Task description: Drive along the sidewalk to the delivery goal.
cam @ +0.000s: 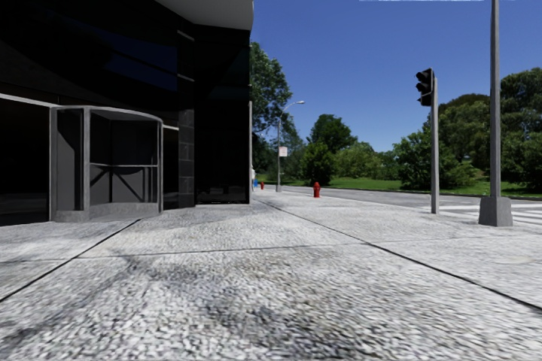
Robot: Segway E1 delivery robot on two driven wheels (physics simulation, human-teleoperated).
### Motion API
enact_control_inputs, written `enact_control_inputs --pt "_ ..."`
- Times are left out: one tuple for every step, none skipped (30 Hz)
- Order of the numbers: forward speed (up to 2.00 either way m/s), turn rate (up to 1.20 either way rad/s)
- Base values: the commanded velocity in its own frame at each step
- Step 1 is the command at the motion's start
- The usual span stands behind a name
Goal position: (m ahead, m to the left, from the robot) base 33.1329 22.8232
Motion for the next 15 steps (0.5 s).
enact_control_inputs --pt "2.00 -0.27" --pt "2.00 -0.27" --pt "2.00 -0.27" --pt "2.00 -0.27" --pt "2.00 -0.27" --pt "2.00 -0.27" --pt "2.00 -0.27" --pt "2.00 -0.27" --pt "2.00 -0.27" --pt "2.00 -0.27" --pt "2.00 -0.27" --pt "2.00 -0.27" --pt "2.00 -0.27" --pt "2.00 -0.27" --pt "2.00 -0.24"
